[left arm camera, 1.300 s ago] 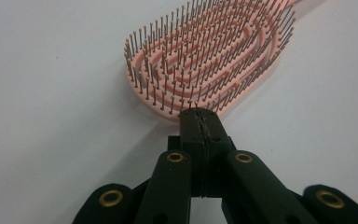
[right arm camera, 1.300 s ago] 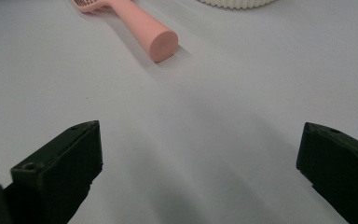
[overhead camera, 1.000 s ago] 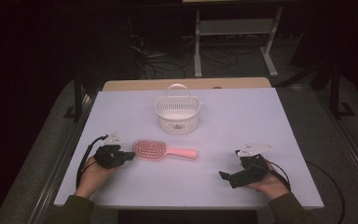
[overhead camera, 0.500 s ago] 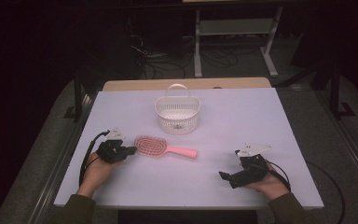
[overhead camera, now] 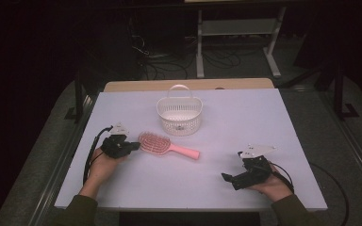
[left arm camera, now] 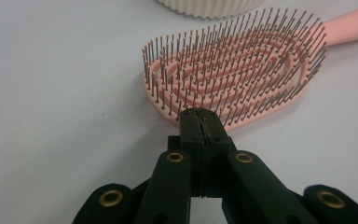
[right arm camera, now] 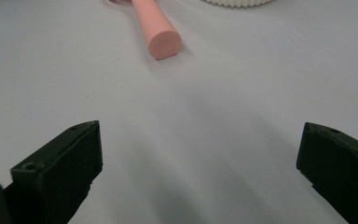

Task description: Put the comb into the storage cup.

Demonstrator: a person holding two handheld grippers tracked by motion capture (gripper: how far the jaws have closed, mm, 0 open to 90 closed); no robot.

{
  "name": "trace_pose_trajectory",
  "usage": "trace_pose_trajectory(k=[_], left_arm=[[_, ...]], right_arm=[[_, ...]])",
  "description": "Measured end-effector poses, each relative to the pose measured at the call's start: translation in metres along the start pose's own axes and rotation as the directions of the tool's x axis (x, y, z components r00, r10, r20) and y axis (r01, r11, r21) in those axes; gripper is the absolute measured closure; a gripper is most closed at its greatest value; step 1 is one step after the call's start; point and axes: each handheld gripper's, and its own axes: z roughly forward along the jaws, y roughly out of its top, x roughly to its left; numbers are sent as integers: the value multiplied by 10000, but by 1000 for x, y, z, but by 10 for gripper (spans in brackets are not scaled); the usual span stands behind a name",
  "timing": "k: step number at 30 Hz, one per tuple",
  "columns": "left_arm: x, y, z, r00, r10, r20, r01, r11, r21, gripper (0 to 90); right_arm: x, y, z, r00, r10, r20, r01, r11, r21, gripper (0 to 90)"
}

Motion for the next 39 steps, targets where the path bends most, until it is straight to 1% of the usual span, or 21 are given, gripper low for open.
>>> trace_pose_trajectory(k=[5,7,13,15,21,25,28,30,32,39], left_arm=[[2,2,3,10000,10,-8,-10,10000,25,900],[3,3,6,10000,31,-45,-31,9999,110,900],[5,8,11,10000,-7,-95,8,10000,87,900],[5,9,13,9999,75,-102,-74,9999,119,900],[6,11,17,9999,23,-114,-22,10000,47,900],[4,13,20,10000,19,-60,-19,10000,20,900],[3,14,20,9999,124,6,-124,9999,68,900],[2,14,21,10000,61,67,-61,10000,27,900],[1,14,21,9999,111,124,-111,9999,49,900],[-2,14,21,9995,80,305,-82,9999,66,900]], right_arm=[[0,0,0,10000,5,6,-5,10000,-14,2],[0,0,0,10000,11,10,-11,10000,-7,2],[0,0,0,10000,-7,8,7,10000,-4,2],[0,0,0,10000,2,12,-2,10000,-2,2],[-1,0,0,10000,-5,9,5,10000,0,2],[-1,0,0,10000,-15,11,15,10000,-2,2],[-1,0,-1,10000,-5,12,5,10000,-4,2],[-1,0,0,10000,-1,14,1,10000,3,2],[0,0,0,10000,-3,5,3,10000,3,2],[-1,0,0,10000,-14,16,14,10000,-3,2]])
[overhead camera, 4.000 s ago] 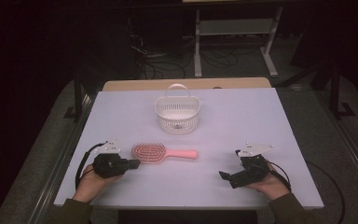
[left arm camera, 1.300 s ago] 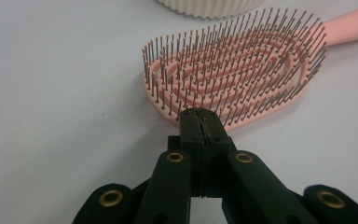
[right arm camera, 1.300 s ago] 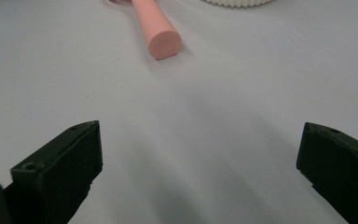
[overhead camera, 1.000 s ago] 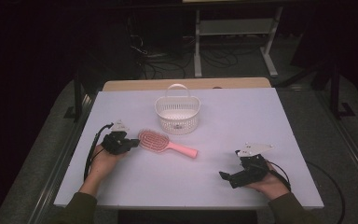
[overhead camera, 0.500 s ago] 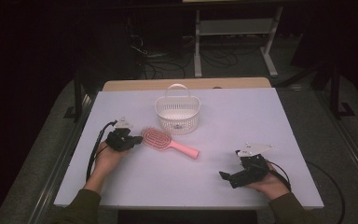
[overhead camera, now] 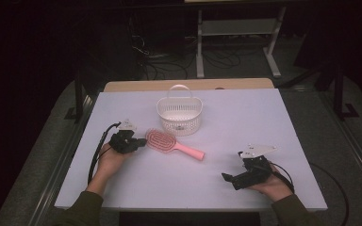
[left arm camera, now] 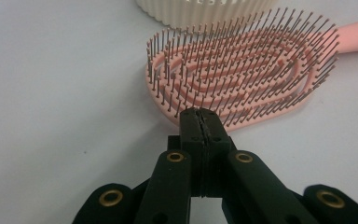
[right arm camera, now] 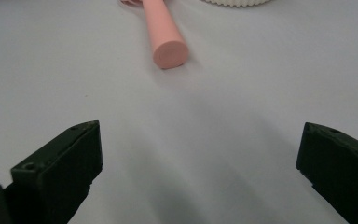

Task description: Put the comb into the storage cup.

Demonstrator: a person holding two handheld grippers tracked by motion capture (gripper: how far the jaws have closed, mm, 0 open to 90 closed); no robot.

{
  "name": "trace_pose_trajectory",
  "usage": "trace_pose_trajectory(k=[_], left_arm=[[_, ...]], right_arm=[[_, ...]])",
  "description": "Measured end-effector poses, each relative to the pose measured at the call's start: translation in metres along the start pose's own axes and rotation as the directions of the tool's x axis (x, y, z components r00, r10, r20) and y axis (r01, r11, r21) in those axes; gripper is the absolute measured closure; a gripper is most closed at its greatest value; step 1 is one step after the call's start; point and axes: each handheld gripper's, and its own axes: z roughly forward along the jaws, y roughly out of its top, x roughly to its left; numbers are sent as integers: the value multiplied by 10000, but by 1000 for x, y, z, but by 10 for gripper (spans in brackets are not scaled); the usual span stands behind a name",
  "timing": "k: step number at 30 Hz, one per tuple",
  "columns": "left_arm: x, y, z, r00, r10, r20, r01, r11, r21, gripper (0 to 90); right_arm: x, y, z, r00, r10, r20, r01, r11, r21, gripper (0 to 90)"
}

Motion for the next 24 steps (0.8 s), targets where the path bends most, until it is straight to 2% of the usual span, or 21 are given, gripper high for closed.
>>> trace_pose_trajectory(k=[12,18,24], left_arm=[[-12,3,3,9988,230,442,-234,9997,95,900],[-11,2,1,9983,220,532,-224,9997,70,875],[-16,3,-12,9968,345,716,-321,9989,-349,809]], right_arm=[[0,0,0,10000,-6,3,6,10000,-1,2],[0,0,-1,10000,3,2,-3,10000,12,3],[0,0,-1,10000,15,3,-15,10000,6,2]])
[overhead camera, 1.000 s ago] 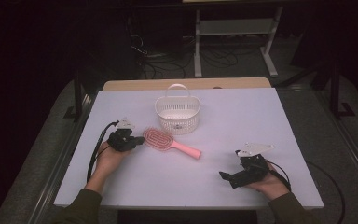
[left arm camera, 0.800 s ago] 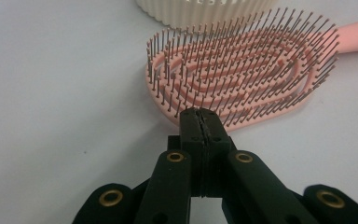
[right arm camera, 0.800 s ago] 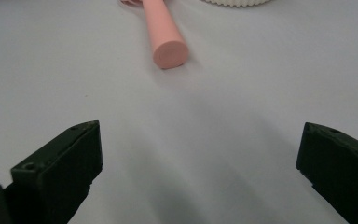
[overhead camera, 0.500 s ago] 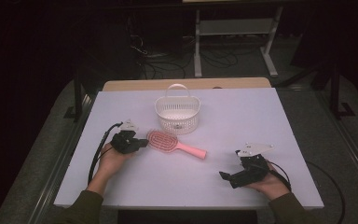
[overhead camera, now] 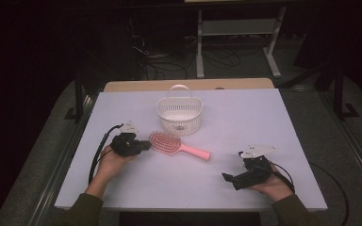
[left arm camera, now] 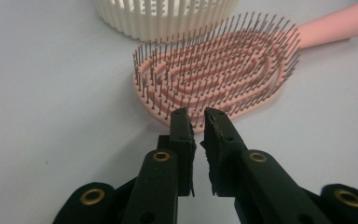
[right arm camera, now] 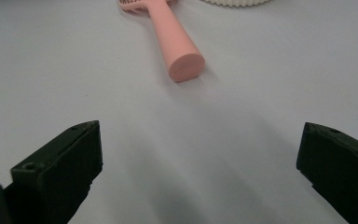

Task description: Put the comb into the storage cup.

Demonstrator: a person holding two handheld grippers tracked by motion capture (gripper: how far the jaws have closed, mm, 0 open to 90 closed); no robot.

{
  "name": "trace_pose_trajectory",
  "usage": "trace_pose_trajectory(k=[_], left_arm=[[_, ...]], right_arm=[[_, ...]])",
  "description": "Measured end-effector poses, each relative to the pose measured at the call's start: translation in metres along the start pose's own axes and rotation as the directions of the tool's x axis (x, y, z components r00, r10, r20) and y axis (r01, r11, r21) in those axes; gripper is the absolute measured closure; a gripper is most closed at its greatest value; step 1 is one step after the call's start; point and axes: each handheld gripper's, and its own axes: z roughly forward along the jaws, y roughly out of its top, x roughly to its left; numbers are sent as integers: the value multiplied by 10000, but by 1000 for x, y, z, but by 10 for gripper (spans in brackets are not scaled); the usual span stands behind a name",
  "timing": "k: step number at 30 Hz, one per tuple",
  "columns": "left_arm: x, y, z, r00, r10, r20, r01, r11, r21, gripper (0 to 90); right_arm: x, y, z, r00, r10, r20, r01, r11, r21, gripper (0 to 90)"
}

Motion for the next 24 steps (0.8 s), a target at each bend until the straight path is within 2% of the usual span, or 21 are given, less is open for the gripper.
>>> trace_pose_trajectory(k=[4,6,8,12,17,24], left_arm=[[-4,-1,-8,9992,-41,386,53,9995,-301,734],[-6,-2,-9,9987,-11,500,27,9995,-315,645],[-10,-7,-13,9974,127,707,-106,9995,-310,591],[-13,-11,-17,9963,291,810,-266,9991,-320,491],[-22,-17,-23,9917,539,1169,-478,9974,-544,417],[-32,-24,-24,9875,984,1230,-905,9935,-687,255]], right_arm=[[0,0,0,10000,-16,4,16,10000,9,2],[0,0,-1,10000,-14,2,14,10000,-9,2],[0,0,-1,10000,-28,5,28,10000,-11,2],[0,0,-1,10000,-58,13,58,10000,-6,2],[0,0,-1,10000,-57,17,57,10000,-21,2],[0,0,-2,10000,-48,42,48,10000,-44,2]])
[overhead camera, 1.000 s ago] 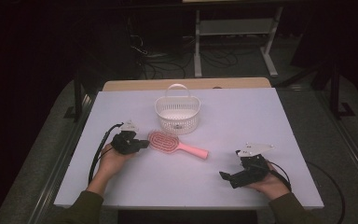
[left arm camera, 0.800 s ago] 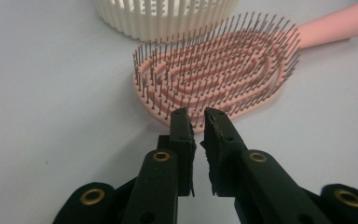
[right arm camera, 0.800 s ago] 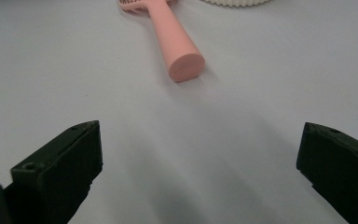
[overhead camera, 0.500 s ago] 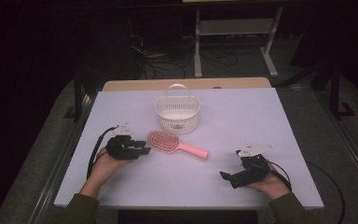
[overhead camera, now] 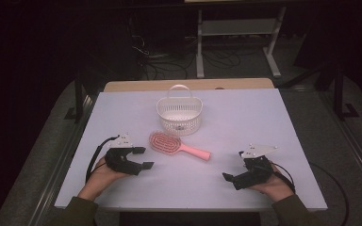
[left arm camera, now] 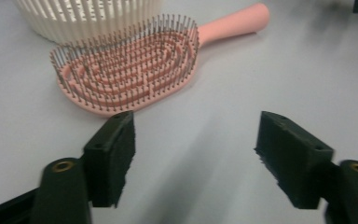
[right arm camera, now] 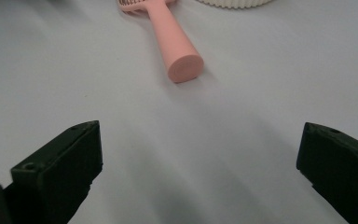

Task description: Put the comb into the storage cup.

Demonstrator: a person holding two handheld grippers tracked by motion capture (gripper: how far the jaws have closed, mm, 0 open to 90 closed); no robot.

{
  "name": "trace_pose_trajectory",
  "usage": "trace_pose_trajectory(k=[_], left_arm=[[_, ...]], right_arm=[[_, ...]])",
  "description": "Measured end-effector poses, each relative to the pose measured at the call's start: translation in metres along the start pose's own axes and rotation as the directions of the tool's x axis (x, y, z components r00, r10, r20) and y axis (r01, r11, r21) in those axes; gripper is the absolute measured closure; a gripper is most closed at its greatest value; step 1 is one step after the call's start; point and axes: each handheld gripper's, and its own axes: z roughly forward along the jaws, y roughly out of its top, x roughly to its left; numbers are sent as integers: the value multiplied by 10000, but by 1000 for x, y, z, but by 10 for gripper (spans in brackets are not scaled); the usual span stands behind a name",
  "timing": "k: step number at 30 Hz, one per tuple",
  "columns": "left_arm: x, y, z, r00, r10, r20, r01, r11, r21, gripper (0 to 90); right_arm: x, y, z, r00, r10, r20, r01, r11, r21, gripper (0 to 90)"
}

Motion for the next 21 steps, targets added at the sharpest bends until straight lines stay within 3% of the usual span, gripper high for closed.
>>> trace_pose_trajectory(k=[11,21], left_arm=[[-14,-17,-8,9999,140,-25,-141,9990,-420,19],[-9,-23,-13,10000,-71,-63,67,9985,-549,0]], right_arm=[[1,0,1,10000,-8,-16,8,10000,-1,2],[1,-1,3,9999,108,-131,-106,9999,128,2]])
